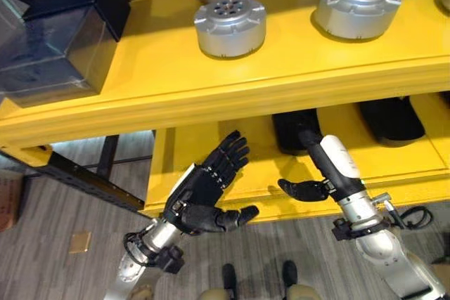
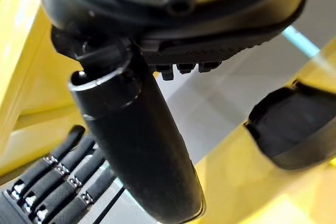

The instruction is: Move parts from the plastic box to the shelf.

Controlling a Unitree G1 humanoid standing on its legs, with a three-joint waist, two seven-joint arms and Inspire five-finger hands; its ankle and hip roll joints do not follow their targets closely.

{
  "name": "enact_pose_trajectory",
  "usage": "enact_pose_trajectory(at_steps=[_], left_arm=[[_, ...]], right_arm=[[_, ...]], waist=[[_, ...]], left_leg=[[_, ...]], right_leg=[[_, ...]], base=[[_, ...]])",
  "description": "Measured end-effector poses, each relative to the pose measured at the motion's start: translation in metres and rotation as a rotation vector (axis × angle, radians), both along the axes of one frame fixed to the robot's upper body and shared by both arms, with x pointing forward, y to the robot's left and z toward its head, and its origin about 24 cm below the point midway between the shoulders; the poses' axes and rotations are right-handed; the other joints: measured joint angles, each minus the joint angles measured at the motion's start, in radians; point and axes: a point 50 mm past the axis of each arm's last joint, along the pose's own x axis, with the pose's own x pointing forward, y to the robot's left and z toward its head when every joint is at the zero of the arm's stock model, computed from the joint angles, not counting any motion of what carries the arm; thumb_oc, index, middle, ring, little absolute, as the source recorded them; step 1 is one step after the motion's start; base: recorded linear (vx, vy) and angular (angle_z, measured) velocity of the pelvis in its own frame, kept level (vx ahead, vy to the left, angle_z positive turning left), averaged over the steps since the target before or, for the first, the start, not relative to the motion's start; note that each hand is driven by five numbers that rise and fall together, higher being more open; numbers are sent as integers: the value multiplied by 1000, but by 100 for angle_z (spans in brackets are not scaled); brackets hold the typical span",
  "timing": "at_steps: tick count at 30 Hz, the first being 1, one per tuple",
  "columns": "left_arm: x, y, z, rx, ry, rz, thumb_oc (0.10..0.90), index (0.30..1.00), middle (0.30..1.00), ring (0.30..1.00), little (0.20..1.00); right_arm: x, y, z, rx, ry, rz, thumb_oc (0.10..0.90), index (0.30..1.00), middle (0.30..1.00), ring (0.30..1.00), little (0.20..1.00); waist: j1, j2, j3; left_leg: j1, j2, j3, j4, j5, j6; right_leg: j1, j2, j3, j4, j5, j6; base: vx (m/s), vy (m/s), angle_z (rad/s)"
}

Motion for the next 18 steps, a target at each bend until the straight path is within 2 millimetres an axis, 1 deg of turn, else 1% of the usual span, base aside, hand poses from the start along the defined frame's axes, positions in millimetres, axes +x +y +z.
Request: enact_pose_trajectory(at_steps=[1,2,5,7,8,9,10,11,12,13,14,15,16,17,18], left_arm=[[1,0,2,-3,-8,-8,900,1000,1000,1000,1000],[1,0,2,-23,-6,-18,900,1000,1000,1000,1000],[-2,2,3,-59,-11,-64,900,1000,1000,1000,1000],[-10,4,-1,-74,9,-104,900,1000,1000,1000,1000],[-13,4,-4,-67,19,-123,900,1000,1000,1000,1000],[-14,2,-4,-37,24,-158,900,1000,1000,1000,1000],[-13,1,-3,-11,18,-182,900,1000,1000,1000,1000],[-11,0,-2,-2,6,-200,900,1000,1000,1000,1000],[-9,-2,1,10,-13,-221,900,1000,1000,1000,1000],[-7,-3,3,17,-26,-238,900,1000,1000,1000,1000],[-4,-6,4,18,-37,-258,900,1000,1000,1000,1000],[0,-12,5,16,-49,-283,900,1000,1000,1000,1000],[2,-19,6,13,-55,-313,900,1000,1000,1000,1000],[1,-26,6,15,-59,-352,900,1000,1000,1000,1000],[0,-27,2,47,-54,-356,900,1000,1000,1000,1000]], right_arm=[[-1,-1,1,10,-9,-3,900,1000,1000,1000,1000],[-3,-4,1,15,-15,-12,900,1000,1000,1000,1000],[-17,-20,-1,64,-7,-96,900,1000,1000,1000,1000],[-27,-32,-9,86,29,-168,900,1000,1000,1000,1000],[-33,-37,-13,99,57,-192,900,1000,1000,1000,1000],[-32,-34,-13,110,54,-181,900,1000,1000,1000,1000],[-32,-32,-13,116,52,-171,900,1000,1000,1000,1000],[-32,-31,-13,124,46,-165,900,1000,1000,1000,1000],[-30,-29,-11,134,37,-154,900,1000,1000,1000,1000],[-28,-27,-10,136,32,-145,900,1000,1000,1000,1000],[-27,-26,-9,141,26,-143,900,1000,1000,1000,1000],[-25,-26,-9,144,20,-143,900,1000,1000,1000,1000],[-24,-25,-9,146,15,-142,900,1000,1000,1000,1000],[-24,-23,-8,161,13,-132,900,1000,1000,1000,1000],[-23,-22,-8,172,12,-122,900,1000,1000,1000,1000]], waist=[[-12,-5,-3],[-14,-9,-5],[-25,-24,-16],[-40,-49,-28],[-56,-64,-30],[-65,-85,-30],[-84,-98,-30],[-93,-105,-31],[-94,-110,-28],[-95,-108,-29],[-97,-96,-28],[-99,-81,-29],[-100,-67,-29],[-96,-53,-30],[-93,-57,-28]], left_leg=[[4,-5,5,-1,-2,2],[10,-8,9,-4,-5,5],[14,-18,25,0,-11,12],[15,-24,45,-2,-14,17],[15,-29,64,0,-15,19],[13,-26,127,-1,-18,23],[19,-29,153,0,-19,25],[22,-30,173,0,-19,25],[30,-27,202,-5,-21,28],[37,-23,223,-5,-28,37],[39,-12,236,-6,-40,45],[40,-1,243,-6,-40,45],[42,11,246,-5,-36,47],[49,29,255,0,-29,40],[46,27,255,3,-22,34]], right_leg=[[1,-3,9,0,2,4],[3,-7,13,0,4,6],[1,-17,20,0,3,15],[-10,-21,34,0,6,21],[-26,-20,48,1,16,36],[-56,-27,77,3,38,45],[-68,-34,72,1,48,47],[-75,-32,73,1,61,48],[-81,-48,45,1,55,56],[-85,-61,8,2,47,55],[-90,-63,-14,16,39,66],[-112,-65,-20,78,24,71],[-131,-79,-24,169,-9,76],[-155,-124,-49,345,-86,83],[-166,-122,-68,372,-105,86]], base=[[16,179,-19],[15,217,-17],[-9,195,-12],[-128,177,-25],[-225,173,-84],[-204,111,-98],[-154,59,-106],[-108,28,-72],[-110,15,-77],[-110,2,-73],[-103,-6,-59],[-103,-3,-32],[-78,-12,-23],[-140,-87,-19],[-153,-149,-42]])
